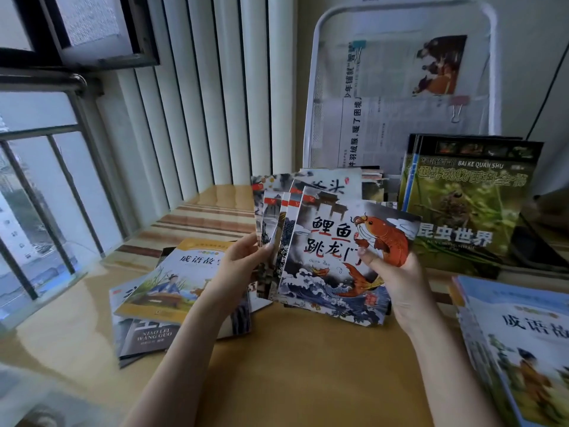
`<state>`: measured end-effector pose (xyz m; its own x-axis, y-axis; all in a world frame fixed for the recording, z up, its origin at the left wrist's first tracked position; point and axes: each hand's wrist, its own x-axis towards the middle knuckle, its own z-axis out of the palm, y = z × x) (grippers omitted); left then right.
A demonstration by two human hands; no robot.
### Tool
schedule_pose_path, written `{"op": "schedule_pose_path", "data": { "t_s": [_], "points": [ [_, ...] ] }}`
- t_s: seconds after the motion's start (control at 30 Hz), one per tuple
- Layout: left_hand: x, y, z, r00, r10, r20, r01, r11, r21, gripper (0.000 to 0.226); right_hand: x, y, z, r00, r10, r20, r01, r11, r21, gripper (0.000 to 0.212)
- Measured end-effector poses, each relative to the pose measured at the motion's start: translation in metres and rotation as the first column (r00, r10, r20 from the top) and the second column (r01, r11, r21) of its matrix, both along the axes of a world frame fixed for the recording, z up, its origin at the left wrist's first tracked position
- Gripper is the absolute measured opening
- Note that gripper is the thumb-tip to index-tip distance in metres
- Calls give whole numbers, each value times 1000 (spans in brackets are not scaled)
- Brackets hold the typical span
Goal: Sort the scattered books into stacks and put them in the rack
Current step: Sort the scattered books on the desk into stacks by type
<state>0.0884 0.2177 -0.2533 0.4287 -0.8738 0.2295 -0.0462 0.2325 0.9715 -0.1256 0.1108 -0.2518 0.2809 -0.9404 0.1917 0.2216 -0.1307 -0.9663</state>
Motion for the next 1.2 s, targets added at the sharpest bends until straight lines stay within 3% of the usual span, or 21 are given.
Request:
{"op": "schedule_pose_path", "data": {
  "t_s": [0.2, 0.37, 0.57, 0.87, 1.07, 1.2],
  "points": [
    [7, 3, -2, 990, -34, -134, 25, 997, -72, 18, 1, 4, -4, 998, -42, -36, 40, 998, -43, 32],
    [4, 7, 0, 978, -52, -201, 35, 996, -86, 25, -1, 4, -6, 998, -55, 9, 55, 998, 36, 26],
    [8, 10, 2, 957, -79, -280, 51, 993, -103, 5, -3, 6, -4, 998, -24, 64, 20, 997, 69, 18],
    [4, 14, 6, 978, -97, -186, 89, 995, -52, 17, -4, 5, -6, 998, -20, 65, 16, 998, 63, 19],
    [-4, 16, 6, 991, -70, -117, 71, 997, -2, 7, -4, 6, -4, 998, 4, 57, -7, 999, 44, 16],
    [-11, 16, 8, 991, -100, -94, 104, 994, 39, 11, 2, 12, -3, 995, 100, -16, -99, 995, 31, 41]
  ]
}}
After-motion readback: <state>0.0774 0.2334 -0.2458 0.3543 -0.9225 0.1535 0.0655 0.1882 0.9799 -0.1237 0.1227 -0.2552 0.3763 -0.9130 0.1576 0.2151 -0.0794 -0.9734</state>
